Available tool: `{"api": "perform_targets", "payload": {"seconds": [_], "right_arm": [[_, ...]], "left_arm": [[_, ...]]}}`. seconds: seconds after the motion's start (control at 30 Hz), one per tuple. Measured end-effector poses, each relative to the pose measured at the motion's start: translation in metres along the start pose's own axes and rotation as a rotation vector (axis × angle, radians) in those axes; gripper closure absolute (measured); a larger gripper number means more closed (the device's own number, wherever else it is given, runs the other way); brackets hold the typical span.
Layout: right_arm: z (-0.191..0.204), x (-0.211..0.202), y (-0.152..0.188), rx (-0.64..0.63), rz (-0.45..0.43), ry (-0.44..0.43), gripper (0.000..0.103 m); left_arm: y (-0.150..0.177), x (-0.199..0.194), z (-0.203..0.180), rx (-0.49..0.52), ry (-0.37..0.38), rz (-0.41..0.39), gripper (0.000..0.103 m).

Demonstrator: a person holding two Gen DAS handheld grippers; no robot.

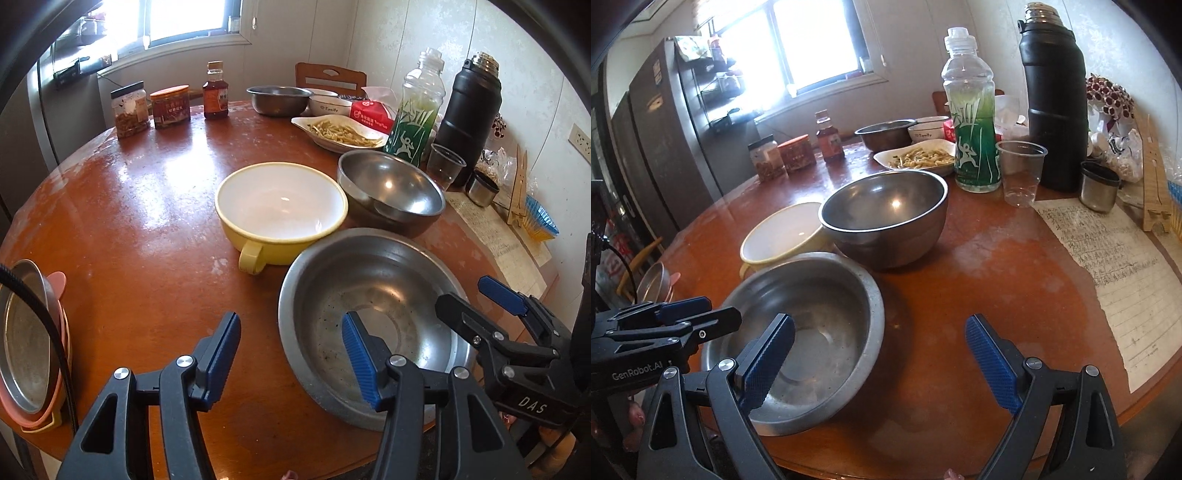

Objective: Organize plates and bowls
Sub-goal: 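Move both grippers to the rim of the large steel basin, then close both grippers on opposite sides of the steel basin rim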

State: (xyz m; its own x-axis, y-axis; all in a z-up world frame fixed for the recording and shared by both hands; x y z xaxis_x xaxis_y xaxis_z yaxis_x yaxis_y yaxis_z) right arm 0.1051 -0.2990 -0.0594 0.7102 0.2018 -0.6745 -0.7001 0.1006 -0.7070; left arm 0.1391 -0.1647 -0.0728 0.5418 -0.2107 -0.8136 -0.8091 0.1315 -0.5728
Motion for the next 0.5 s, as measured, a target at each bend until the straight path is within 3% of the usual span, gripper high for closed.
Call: {"api": "perform_targets", "payload": {"seconds": [0.2, 0.33, 0.5], "right_arm": [[-0.003, 0.007, 0.002, 0.032, 0.019, -0.020, 0.012], [-0.001, 0.012, 0.004, 0.023, 0.033, -0.029, 0.035], [0.003, 0.017, 0.007, 0.008, 0.037, -0.035, 0.046]], "left_arm": [[0.000, 0.008, 0.001, -0.005, -0.001, 0.005, 0.046], [0.001, 0.010, 0.000, 0.000, 0.001, 0.004, 0.046], [0.003, 0.015, -0.004, 0.000, 0.022, 0.013, 0.051]]}}
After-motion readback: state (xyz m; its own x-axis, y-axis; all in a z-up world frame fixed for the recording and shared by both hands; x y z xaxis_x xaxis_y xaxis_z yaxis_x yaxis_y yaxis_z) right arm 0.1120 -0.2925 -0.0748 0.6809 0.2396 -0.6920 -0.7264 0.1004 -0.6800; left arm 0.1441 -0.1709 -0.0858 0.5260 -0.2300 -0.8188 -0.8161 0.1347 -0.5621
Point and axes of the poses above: each gripper's, at about its wrist camera, not at the fingertips, and x roughly the way its jaws point, z to its left, y to its underside, the point moved 9 cm from there along x, roughly the way its jaws point, and after that the axes turned 2 degrees about z, right-handed, at the moved point
